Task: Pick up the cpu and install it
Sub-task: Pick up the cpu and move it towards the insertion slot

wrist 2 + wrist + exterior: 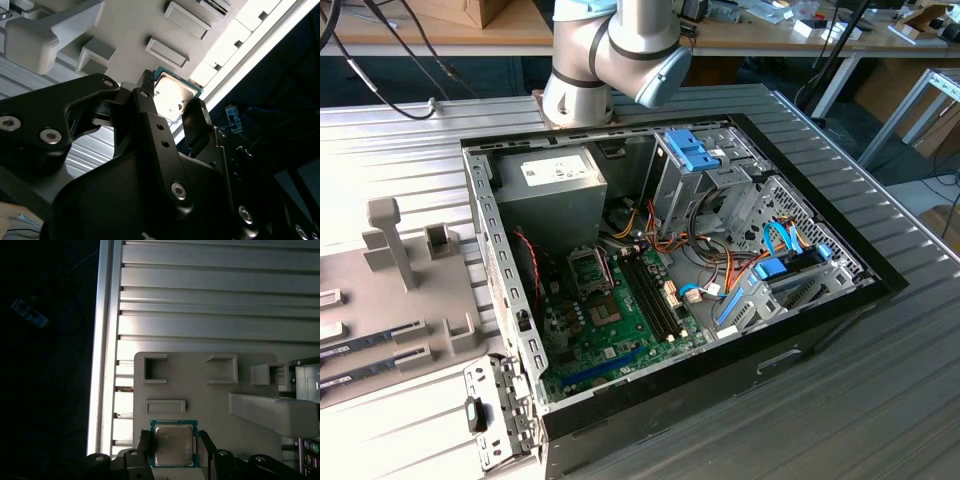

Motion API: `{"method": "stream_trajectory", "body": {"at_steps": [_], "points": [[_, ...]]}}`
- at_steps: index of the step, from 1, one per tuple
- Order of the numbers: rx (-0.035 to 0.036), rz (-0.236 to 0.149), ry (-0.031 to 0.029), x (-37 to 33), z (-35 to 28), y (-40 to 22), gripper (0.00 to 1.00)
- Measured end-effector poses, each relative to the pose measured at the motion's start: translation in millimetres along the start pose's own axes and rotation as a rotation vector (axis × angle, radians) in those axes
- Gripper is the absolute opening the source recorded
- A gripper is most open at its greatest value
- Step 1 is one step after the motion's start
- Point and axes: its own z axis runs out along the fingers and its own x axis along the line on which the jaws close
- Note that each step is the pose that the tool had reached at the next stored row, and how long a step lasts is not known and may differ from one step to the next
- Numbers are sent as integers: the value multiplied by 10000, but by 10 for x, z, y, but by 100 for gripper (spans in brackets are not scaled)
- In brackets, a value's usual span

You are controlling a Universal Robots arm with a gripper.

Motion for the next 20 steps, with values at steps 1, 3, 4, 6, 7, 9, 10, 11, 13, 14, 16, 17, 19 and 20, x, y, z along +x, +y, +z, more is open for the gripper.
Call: {"method": "stream_trajectory", "body": {"at_steps": [1,3,4,6,7,9,10,11,13,14,16,17,19,20], "points": [[-1,1,0,0,-4,1,47],[-3,0,0,0,-15,2,47],[-4,0,0,-1,-23,2,47],[-6,0,-1,-1,-33,3,47],[-6,0,0,-1,-38,4,47],[-8,0,-1,-1,-52,5,47],[-11,1,-1,-1,-59,6,47],[-11,0,-1,-2,-64,7,47],[-14,1,0,-2,-72,8,47],[-15,0,-1,-2,-77,8,47],[-19,0,-1,-2,-87,9,47],[-21,1,-2,-2,-90,9,47],[-23,1,-1,-3,-98,10,47],[-28,1,-2,-3,-109,11,47]]}}
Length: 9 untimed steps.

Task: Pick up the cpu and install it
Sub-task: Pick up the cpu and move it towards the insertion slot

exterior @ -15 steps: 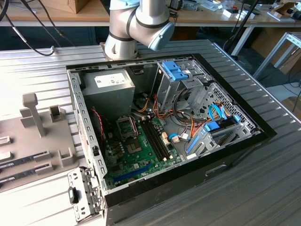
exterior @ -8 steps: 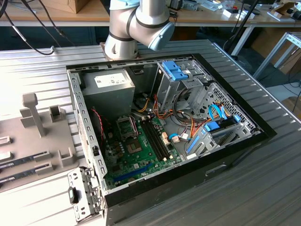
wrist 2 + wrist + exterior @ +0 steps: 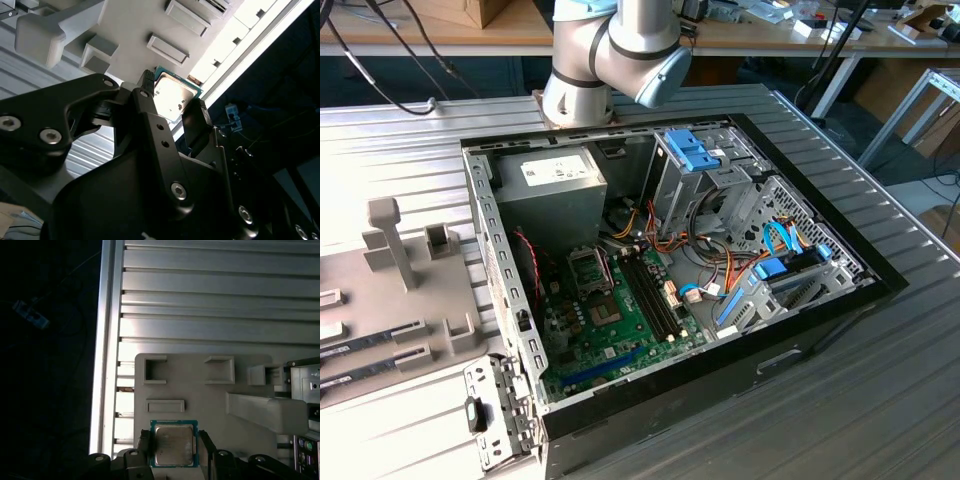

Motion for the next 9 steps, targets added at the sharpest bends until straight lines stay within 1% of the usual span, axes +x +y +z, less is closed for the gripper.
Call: {"method": "stream_trajectory", "body": {"at_steps": [5,9], "points": [[-19,1,0,-1,-45,5,47],[-31,1,-2,-2,-62,7,47]]}}
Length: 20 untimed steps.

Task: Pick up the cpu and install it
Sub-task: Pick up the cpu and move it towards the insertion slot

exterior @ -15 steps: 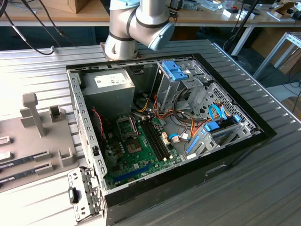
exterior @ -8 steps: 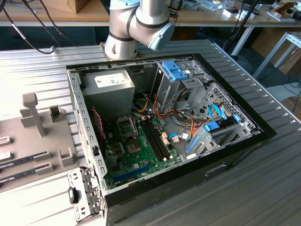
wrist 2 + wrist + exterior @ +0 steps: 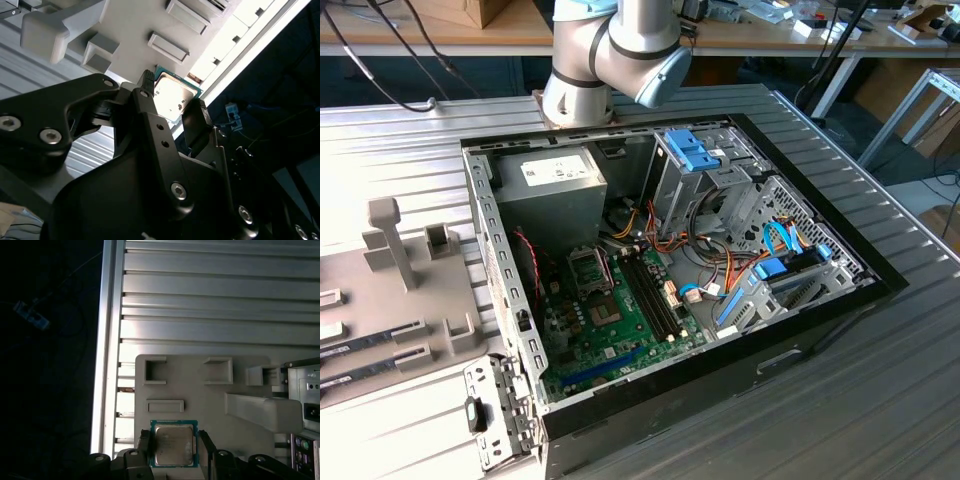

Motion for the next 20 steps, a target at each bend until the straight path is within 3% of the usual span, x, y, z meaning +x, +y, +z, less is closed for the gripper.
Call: {"method": "stream_trajectory", "body": {"at_steps": [20], "points": [[-54,1,0,-2,-73,8,47]]}}
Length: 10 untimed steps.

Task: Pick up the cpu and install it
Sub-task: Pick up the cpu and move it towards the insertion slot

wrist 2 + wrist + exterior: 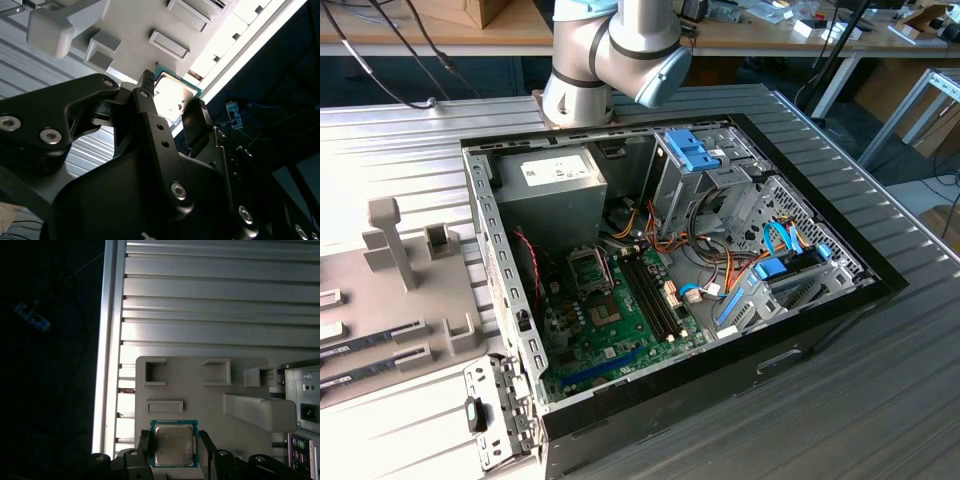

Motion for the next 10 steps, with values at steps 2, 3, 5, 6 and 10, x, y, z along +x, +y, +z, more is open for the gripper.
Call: {"method": "stream_trajectory", "body": {"at_steps": [2,3,5,6,10], "points": [[-5,0,0,0,-7,1,47],[-7,0,0,0,-12,1,47],[-13,0,-1,0,-22,2,47],[-15,0,-1,-1,-25,3,47],[-29,1,0,-1,-49,5,47]]}}
